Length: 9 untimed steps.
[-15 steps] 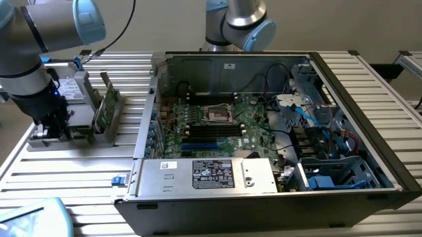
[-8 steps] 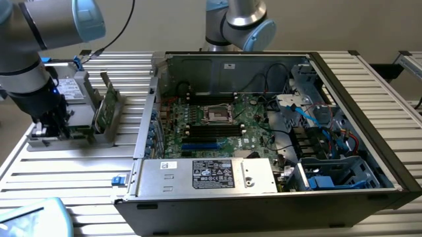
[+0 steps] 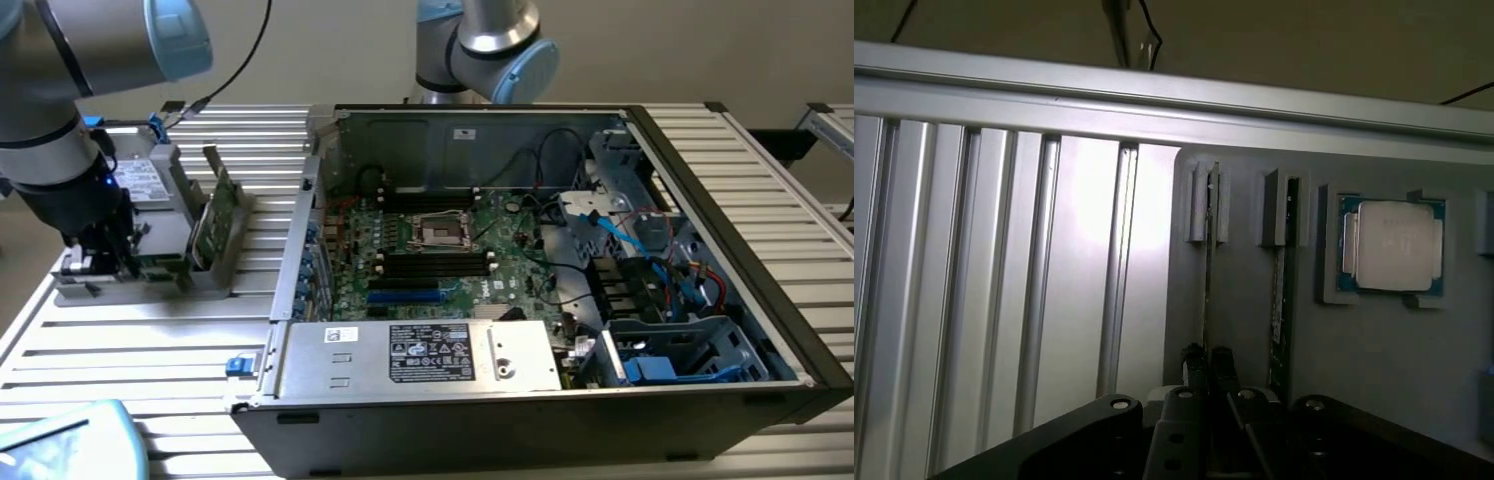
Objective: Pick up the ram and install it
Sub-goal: 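Pick up the ram and move it above insertion slot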
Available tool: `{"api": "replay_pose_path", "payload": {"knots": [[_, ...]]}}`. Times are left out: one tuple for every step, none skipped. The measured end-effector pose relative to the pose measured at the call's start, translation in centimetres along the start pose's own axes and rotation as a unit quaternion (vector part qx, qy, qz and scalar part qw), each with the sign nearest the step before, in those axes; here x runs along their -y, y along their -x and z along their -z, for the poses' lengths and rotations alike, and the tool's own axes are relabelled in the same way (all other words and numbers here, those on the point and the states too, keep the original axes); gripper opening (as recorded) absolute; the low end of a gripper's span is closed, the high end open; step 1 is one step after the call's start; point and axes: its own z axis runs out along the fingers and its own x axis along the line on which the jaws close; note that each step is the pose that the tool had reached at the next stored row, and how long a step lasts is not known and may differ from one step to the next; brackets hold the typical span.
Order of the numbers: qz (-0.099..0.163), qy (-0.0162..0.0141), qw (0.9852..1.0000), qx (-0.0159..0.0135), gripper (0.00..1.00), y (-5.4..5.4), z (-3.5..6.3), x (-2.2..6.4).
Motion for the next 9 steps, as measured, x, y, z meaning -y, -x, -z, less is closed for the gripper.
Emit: {"api": "replay_pose_path", "payload": {"knots": [[0.000, 0.0002, 1.0000, 0.0000, 0.13, 0.00, 0.04, -0.01], [0.000, 0.0005, 1.0000, 0.0000, 0.13, 0.00, 0.10, -0.01], [0.000, 0.0007, 1.0000, 0.0000, 0.13, 0.01, 0.16, -0.02], [0.000, 0.0010, 1.0000, 0.0000, 0.13, 0.01, 0.25, -0.03], [0.000, 0.0010, 1.0000, 0.0000, 0.13, 0.02, 0.35, -0.04], [-0.001, 0.0012, 1.0000, 0.0001, 0.13, 0.03, 0.47, -0.05], [-0.001, 0.0015, 1.0000, 0.0001, 0.13, 0.03, 0.59, -0.06], [-0.001, 0.0018, 1.0000, 0.0001, 0.13, 0.04, 0.73, -0.08], [-0.001, 0.0020, 1.0000, 0.0002, 0.13, 0.05, 0.87, -0.09]]}}
